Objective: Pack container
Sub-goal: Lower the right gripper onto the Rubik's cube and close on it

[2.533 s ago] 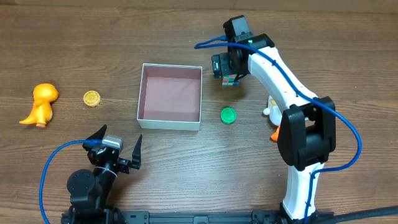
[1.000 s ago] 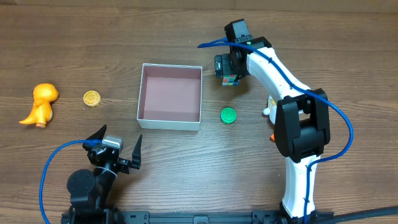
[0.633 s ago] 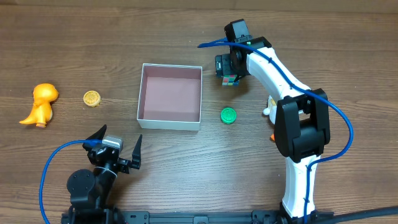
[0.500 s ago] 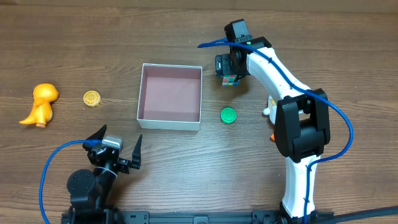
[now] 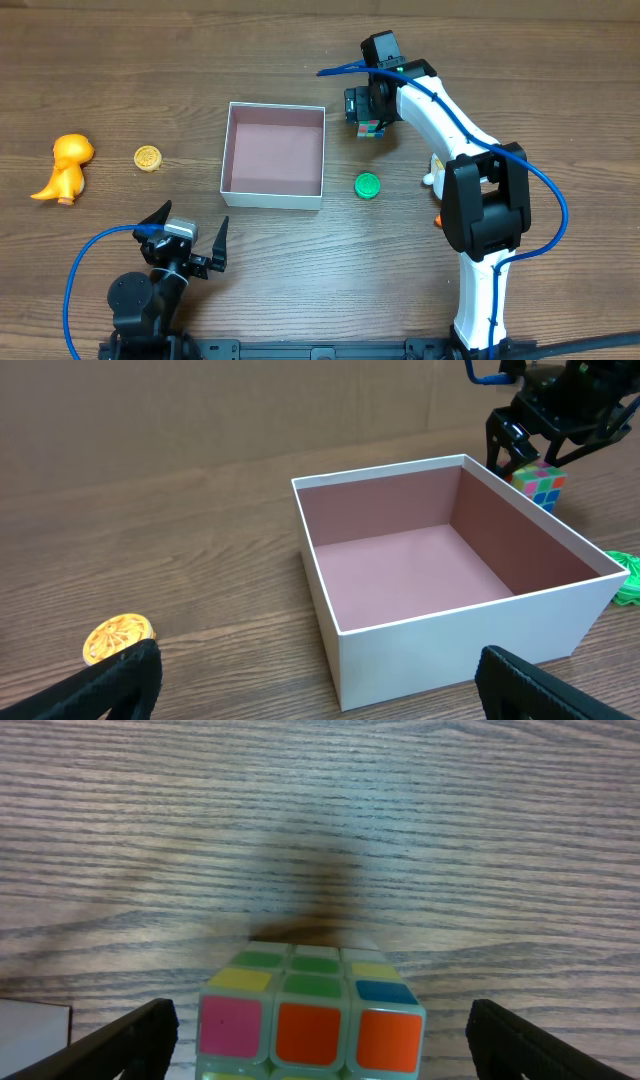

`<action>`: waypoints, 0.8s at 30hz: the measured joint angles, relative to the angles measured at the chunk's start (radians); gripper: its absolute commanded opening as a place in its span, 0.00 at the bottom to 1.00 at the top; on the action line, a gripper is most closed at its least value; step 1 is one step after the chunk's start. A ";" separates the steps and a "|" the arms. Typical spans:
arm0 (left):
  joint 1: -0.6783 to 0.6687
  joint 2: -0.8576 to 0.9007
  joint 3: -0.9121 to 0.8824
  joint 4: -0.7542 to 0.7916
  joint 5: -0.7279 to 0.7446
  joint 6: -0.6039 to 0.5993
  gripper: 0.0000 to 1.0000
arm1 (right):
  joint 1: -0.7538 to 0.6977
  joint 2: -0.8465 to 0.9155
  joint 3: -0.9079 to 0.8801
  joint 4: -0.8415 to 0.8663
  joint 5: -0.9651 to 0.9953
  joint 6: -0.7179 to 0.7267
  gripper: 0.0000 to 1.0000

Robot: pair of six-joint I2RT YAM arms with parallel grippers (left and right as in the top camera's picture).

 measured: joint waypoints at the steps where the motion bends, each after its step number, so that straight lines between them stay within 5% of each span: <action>1: 0.000 0.000 0.000 0.000 0.000 0.000 1.00 | 0.000 0.000 0.000 0.000 -0.002 0.000 0.96; 17: 0.000 0.000 0.000 0.000 0.000 0.000 1.00 | 0.000 0.000 0.000 -0.005 -0.010 0.000 0.99; 24: 0.000 0.000 0.000 0.000 0.000 0.000 1.00 | 0.000 0.000 0.000 -0.009 -0.010 0.002 0.87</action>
